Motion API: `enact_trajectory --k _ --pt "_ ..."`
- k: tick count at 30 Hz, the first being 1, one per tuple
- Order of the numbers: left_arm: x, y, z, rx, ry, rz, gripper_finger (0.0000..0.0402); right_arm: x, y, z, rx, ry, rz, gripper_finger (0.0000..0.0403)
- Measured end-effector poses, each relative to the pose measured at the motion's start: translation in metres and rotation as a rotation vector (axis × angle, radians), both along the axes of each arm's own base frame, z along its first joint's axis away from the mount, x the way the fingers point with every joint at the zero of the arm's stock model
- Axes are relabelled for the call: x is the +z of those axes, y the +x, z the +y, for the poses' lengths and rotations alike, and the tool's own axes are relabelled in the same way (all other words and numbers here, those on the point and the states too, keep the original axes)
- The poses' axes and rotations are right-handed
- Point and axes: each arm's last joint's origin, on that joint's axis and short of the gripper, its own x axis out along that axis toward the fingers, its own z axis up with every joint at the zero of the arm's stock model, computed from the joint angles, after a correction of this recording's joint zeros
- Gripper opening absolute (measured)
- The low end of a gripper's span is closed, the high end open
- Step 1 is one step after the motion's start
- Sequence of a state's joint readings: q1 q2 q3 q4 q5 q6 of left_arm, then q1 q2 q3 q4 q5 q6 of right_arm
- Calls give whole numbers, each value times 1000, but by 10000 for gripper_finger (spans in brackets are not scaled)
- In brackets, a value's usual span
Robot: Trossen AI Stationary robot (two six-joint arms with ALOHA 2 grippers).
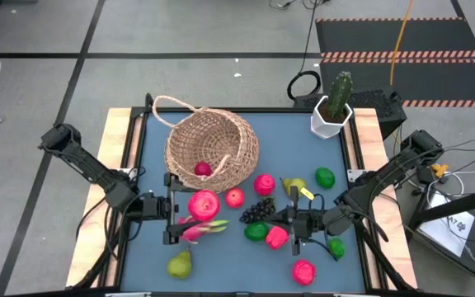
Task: Build produce basket
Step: Put the red apple into the basket
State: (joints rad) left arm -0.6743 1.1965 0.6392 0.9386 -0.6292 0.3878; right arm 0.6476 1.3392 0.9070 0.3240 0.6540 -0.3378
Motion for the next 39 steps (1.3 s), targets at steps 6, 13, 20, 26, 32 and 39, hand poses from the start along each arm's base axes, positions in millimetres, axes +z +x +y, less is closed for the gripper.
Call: enact_trajectory --k 6,13,20,26,32,39 --pt "0 0 0 -2 -6 0 367 0 0 0 0 1 0 0" --pt "0 0 0 -1 -4 0 367 0 0 0 0 1 0 0" --pt "7 0 5 130 -22 -9 367 0 0 0 0 1 1 0" --pt "22 2 10 390 -53 60 367 -2 0 0 0 -9 16 0" --pt "58 1 14 560 -38 80 367 -2 0 0 0 -11 20 0" --pt "112 -3 26 831 -23 226 367 -2 0 0 0 -11 19 0"
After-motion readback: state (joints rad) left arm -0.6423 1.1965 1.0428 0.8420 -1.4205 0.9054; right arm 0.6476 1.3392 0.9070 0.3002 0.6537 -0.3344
